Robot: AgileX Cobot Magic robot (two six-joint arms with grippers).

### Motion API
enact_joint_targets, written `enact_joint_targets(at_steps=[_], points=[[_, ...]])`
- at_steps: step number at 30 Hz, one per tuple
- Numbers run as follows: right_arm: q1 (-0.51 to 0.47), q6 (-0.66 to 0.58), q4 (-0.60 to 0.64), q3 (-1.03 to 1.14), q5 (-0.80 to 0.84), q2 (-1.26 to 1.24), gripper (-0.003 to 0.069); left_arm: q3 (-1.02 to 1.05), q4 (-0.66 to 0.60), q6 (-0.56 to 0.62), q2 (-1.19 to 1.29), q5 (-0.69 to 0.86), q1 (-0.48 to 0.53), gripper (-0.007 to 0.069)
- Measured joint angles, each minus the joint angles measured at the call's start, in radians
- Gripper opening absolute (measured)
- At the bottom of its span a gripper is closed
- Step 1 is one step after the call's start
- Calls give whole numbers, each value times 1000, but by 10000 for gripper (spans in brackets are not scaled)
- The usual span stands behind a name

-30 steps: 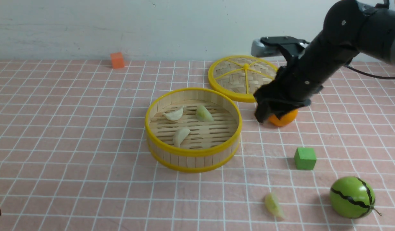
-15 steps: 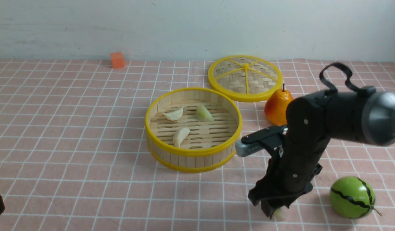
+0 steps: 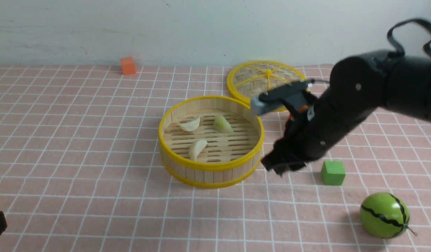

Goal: Put the dumplings into the steamer on the table with the pink tablecloth.

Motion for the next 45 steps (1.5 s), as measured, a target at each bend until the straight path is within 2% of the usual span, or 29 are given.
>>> enact_joint_targets(at_steps=[5,8,12,14,15,16,18,19,20,22,24,26,27,29,33,34,35,38,40,41,42,45], points=[[42,-167,127,-144,-164,84,196,0,0,0,0,-22,0,-6],[29,-206,134,-180,-222,196,196,0,0,0,0,-24,0,-3],[1,-186,136,-222,-245,332,199,0,0,0,0,-25,0,-3],[-7,-159,136,-260,-244,403,270,0,-1,0,0,-21,0,-1],[-7,-158,136,-266,-244,411,279,0,-1,0,0,-20,0,-1],[-7,-156,136,-292,-240,434,370,0,-2,0,0,-12,0,0],[-7,-153,136,-312,-231,436,461,0,-2,0,0,-3,0,1],[-7,-153,136,-312,-229,436,470,0,-2,0,0,0,0,1],[-8,-147,132,-337,-210,420,536,0,-2,0,0,7,0,4],[-9,-130,125,-375,-154,382,583,0,-2,0,0,9,0,4],[-9,-115,110,-419,-72,324,587,0,-2,0,0,11,0,4],[-9,-99,85,-453,-7,272,570,0,-2,0,0,11,0,4],[-9,-76,37,-495,86,177,516,0,-2,0,0,11,0,4],[-9,-53,-17,-513,154,83,442,0,-2,0,0,11,0,8],[-9,18,-127,-512,255,-133,186,0,-2,0,0,11,0,17],[-9,21,-134,-506,258,-152,159,0,-2,0,0,11,0,17],[-9,28,-149,-460,276,-232,57,0,-2,0,0,11,0,18],[-9,33,-146,-329,273,-358,-14,0,-2,0,0,11,0,18],[-9,35,-135,-172,230,-470,-19,0,-2,0,0,11,0,20],[-9,35,-130,-26,177,-560,-19,0,-2,0,0,11,0,22],[-9,35,-130,-26,169,-560,-19,0,-3,0,0,11,0,22],[-9,35,-126,282,3,-731,-19,0,-3,0,0,11,0,28]])
